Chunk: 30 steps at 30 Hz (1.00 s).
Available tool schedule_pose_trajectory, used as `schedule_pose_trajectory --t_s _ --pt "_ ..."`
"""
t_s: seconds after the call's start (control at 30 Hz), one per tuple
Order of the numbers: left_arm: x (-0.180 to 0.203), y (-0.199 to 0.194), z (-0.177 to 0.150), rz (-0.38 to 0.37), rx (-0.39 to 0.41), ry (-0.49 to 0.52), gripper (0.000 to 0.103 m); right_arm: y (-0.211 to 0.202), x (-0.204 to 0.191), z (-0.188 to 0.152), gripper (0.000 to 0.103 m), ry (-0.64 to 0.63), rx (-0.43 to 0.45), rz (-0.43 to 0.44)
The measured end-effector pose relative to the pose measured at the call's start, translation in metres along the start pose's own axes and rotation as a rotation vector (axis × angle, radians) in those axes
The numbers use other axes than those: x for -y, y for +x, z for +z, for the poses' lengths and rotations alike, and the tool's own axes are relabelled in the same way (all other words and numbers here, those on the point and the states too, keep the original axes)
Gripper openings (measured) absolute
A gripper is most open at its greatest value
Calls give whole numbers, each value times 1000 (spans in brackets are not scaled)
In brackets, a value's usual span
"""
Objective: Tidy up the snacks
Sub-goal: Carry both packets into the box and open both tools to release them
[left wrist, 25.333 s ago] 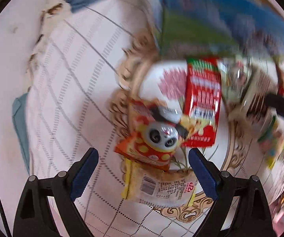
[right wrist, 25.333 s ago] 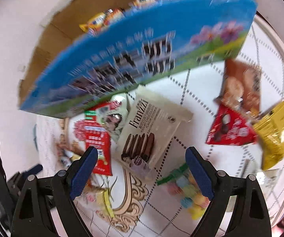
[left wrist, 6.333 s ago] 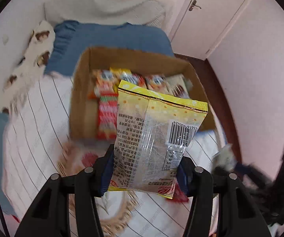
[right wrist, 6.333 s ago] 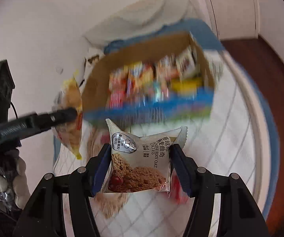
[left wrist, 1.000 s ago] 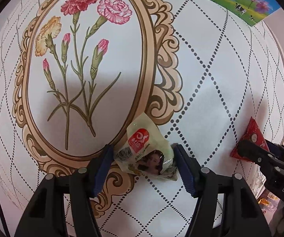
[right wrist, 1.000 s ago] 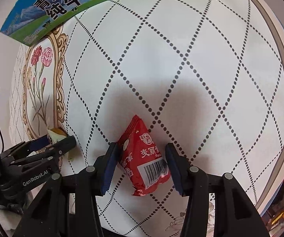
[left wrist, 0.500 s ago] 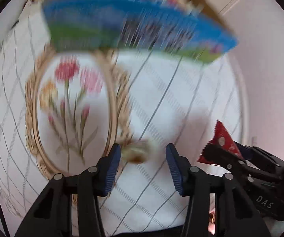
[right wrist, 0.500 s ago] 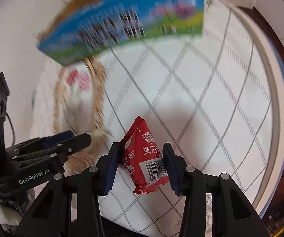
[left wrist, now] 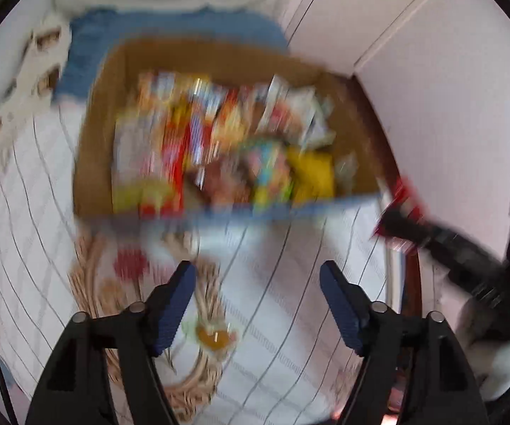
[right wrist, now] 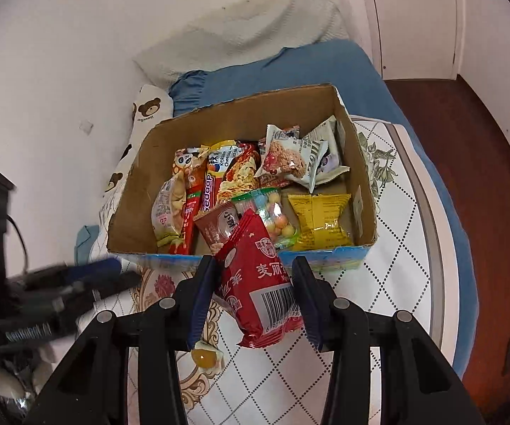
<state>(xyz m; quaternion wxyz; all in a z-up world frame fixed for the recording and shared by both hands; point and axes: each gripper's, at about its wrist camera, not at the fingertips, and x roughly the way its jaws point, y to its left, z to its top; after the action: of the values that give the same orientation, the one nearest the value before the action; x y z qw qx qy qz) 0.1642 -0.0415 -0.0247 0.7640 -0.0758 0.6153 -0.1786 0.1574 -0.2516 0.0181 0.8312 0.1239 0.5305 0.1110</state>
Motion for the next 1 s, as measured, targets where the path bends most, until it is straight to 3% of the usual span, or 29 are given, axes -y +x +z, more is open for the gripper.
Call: schedule_pose_trajectory --t_s 0.1,0.2,0.33,0.43,0.5,0.73,0.87,1.0 --pt "-27 55 -39 10 -146 -87 71 11 2 -19 47 7 -38 8" --pt "-43 93 -69 -6 -220 -166 71 32 14 -51 47 44 -110 17" --pt "-49 124 -81 6 -216 -210 69 58 29 -84 47 107 -193 25" --pt "-48 139 -83 77 -196 -192 53 61 35 -102 47 119 -210 6" --pt "-49 142 -86 93 -185 -187 50 61 37 -110 47 130 -216 5" --pt "-45 111 -92 61 -140 -192 48 47 35 -120 47 121 -198 8" --pt "-26 60 -81 -3 -68 -164 48 30 27 -104 47 113 -154 38" --pt "7 -5 -42 -41 51 -75 48 4 17 -69 47 93 -80 80"
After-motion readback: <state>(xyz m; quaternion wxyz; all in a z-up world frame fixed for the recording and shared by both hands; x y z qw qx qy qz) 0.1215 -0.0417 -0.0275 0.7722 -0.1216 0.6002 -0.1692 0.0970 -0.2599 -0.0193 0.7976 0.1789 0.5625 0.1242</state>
